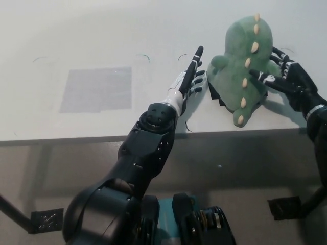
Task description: Use both hands to pick up a dinasour on the right side and move it to the left side
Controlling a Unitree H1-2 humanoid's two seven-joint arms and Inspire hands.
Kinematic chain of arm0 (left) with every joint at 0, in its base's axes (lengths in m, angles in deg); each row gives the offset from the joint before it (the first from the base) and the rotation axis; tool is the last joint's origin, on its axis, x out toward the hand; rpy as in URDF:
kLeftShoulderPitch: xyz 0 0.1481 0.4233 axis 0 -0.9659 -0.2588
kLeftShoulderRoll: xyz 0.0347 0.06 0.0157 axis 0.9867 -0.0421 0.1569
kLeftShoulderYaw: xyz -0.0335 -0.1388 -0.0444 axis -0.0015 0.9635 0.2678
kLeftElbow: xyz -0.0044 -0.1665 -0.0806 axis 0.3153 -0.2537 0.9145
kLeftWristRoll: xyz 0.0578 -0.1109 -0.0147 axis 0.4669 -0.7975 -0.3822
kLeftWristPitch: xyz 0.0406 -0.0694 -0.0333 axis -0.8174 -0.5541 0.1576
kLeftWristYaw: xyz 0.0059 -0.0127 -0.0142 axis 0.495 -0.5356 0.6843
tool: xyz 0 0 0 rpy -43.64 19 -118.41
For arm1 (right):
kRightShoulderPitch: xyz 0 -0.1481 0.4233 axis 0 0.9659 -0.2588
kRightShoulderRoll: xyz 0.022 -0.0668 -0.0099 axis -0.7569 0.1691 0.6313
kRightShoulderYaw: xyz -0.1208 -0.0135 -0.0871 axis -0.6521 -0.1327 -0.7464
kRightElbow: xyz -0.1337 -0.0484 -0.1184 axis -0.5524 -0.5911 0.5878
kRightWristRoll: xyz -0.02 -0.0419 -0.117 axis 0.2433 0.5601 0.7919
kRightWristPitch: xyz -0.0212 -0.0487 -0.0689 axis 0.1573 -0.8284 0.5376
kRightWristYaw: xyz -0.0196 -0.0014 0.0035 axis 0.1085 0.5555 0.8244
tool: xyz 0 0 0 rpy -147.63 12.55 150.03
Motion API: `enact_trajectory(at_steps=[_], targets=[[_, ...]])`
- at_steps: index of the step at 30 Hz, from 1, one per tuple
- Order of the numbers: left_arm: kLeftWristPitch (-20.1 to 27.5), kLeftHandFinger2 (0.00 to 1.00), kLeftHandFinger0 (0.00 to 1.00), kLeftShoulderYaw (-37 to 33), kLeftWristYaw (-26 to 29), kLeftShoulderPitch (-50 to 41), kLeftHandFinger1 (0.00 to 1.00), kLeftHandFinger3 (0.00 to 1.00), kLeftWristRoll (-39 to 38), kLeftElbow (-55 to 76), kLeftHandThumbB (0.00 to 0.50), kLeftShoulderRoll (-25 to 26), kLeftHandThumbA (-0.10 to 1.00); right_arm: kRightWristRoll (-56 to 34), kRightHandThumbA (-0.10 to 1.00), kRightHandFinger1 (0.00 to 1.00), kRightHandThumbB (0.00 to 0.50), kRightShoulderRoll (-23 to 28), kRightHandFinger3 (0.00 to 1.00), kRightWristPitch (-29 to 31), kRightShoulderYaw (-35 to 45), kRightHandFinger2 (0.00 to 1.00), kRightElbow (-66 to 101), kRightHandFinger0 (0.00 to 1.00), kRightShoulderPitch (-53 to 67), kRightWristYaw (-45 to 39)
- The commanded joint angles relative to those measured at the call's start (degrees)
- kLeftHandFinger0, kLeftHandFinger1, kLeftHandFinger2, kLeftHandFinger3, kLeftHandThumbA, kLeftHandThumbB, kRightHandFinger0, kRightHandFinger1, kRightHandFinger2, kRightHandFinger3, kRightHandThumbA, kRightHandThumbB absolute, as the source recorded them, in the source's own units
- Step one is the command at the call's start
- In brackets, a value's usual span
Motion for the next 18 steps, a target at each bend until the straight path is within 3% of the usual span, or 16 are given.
enact_trajectory(at_steps=[1,6,10,17,18], targets=[[0.11,1.0,1.0,0.46,0.67,2.94,1.0,1.0,-0.85,0.0,0.45,-1.85,1.0,0.16,1.0,1.0,0.267,0.03,1.0,-0.19,-0.63,1.0,2.38,1.0,-2.32,0.05],[0.69,1.0,1.0,0.65,0.23,3.17,1.0,1.0,-0.96,-0.32,0.436,-2.73,1.0,0.32,1.0,1.0,0.236,-1.02,1.0,-0.95,-1.02,1.0,3.24,1.0,-2.19,0.36],[0.95,1.0,1.0,0.24,0.17,3.95,1.0,1.0,-0.57,-0.32,0.394,-3.56,1.0,1.08,1.0,1.0,0.268,-1.69,1.0,-0.47,-1.58,1.0,2.81,1.0,-2.58,1.05],[-0.28,1.0,1.0,-0.4,0.11,5.32,1.0,1.0,-0.13,-1.06,0.379,-4.87,1.0,2.16,1.0,1.0,0.263,-1.96,1.0,-0.25,-3.02,1.0,3.23,1.0,-2.82,1.25],[-0.03,1.0,1.0,-0.25,-0.26,5.37,1.0,1.0,-0.41,-1.01,0.359,-5.14,1.0,2.18,1.0,1.0,0.258,-1.97,1.0,-0.3,-3.01,1.0,3.24,1.0,-2.82,1.3]])
